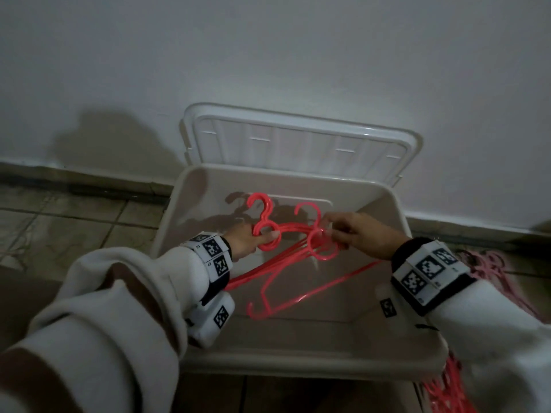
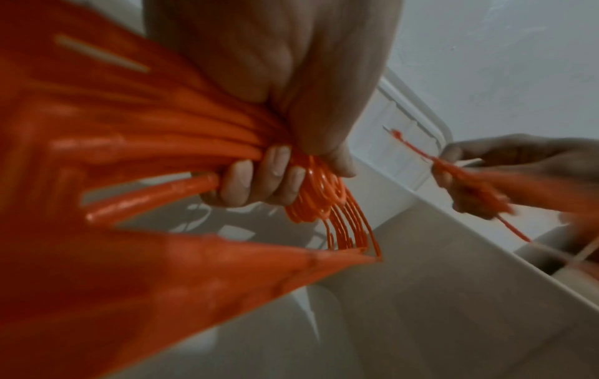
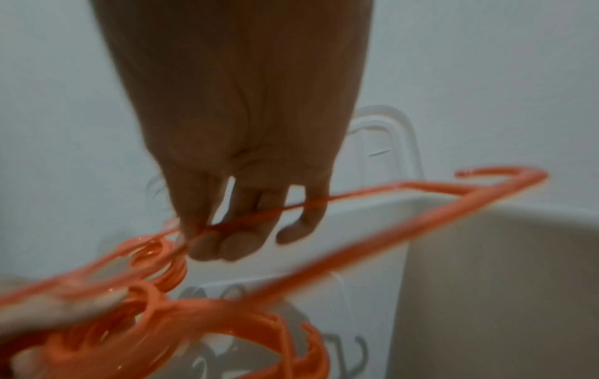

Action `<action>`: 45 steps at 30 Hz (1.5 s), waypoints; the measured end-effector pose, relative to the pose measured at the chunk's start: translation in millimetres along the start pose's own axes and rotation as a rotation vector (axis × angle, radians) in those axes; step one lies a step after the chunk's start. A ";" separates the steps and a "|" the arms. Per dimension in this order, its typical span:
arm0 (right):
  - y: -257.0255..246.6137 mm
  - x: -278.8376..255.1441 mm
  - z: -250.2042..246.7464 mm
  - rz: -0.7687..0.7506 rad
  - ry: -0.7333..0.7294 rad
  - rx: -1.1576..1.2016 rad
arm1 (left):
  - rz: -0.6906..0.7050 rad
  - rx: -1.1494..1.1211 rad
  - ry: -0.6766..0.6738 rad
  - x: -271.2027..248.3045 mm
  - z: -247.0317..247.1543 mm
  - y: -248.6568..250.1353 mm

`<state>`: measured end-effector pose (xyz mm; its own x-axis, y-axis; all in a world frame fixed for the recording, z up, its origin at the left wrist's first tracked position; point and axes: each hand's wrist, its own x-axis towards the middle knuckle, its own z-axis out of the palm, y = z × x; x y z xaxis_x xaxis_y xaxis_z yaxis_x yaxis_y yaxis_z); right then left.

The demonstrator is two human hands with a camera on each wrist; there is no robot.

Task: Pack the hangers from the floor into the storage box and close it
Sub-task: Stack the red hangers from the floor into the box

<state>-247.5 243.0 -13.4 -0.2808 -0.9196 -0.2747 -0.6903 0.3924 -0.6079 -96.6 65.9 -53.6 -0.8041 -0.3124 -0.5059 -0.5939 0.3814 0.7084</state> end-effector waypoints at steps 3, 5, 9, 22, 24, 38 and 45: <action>-4.6 10.5 9.5 -0.036 0.067 -0.072 | -0.063 -0.026 -0.095 -8.1 2.9 5.1; -6.8 20.0 21.7 -0.036 0.062 -0.104 | -0.083 -0.058 -0.140 -15.8 4.0 10.9; -11.4 31.8 40.3 -0.063 0.164 -0.017 | 0.020 -0.023 -0.202 -22.2 3.2 14.1; -9.7 25.4 60.3 -0.065 0.386 0.008 | -0.100 0.026 -0.153 -13.6 -0.9 6.4; -8.6 26.7 61.5 0.011 0.321 -0.271 | -0.113 0.030 -0.169 -10.9 2.5 6.1; 8.0 46.8 87.2 0.403 -0.251 0.048 | 0.023 0.575 -0.245 36.7 19.8 -0.3; 59.3 43.3 98.9 0.715 -0.344 0.258 | 0.198 0.874 -0.288 90.6 52.9 -0.9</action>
<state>-234.7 228.3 -135.1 -0.3451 -0.4067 -0.8459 -0.2366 0.9098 -0.3409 -170.4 83.3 -126.1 -0.7993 0.0106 -0.6008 -0.1624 0.9588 0.2330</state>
